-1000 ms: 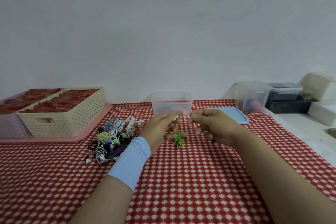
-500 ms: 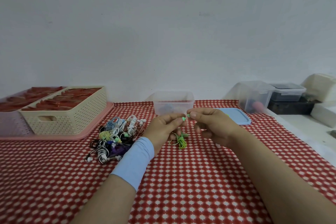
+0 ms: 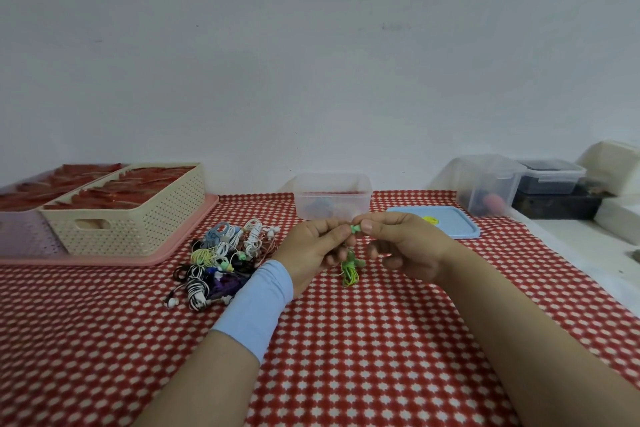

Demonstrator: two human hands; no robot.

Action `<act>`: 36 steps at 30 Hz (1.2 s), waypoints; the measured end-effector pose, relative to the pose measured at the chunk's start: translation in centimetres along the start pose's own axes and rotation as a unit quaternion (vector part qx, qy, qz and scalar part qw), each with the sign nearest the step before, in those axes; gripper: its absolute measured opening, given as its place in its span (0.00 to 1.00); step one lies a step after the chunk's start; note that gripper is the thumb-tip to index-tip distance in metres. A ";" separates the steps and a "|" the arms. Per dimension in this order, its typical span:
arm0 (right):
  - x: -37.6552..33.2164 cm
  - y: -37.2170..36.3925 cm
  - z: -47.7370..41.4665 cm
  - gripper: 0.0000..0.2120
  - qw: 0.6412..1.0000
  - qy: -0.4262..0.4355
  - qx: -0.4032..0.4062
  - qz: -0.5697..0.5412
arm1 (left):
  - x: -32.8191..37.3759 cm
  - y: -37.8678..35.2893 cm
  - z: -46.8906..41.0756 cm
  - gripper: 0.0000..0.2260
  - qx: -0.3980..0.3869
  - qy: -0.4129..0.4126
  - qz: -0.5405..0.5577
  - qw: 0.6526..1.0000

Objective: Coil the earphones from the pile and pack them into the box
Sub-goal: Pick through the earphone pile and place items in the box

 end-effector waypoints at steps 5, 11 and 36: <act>0.2 0.1 -0.1 0.16 1.000 -0.002 -0.017 0.019 | 0.0 0.0 0.1 0.07 -0.013 0.004 0.002 1.000; 0.4 0.2 -0.3 0.19 0.998 -0.004 0.015 0.057 | -0.4 0.0 0.1 0.07 -0.011 0.008 -0.003 1.000; -1.4 -0.3 0.8 0.07 0.965 0.126 0.107 0.205 | -0.5 0.8 -0.4 0.03 0.058 0.007 -0.089 0.994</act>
Point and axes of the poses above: each hand's wrist, its own z-axis away from the middle knuckle, its own y-axis out of the back of the hand, x = y × z, the point moved 4 cm from there along -z, towards the middle knuckle
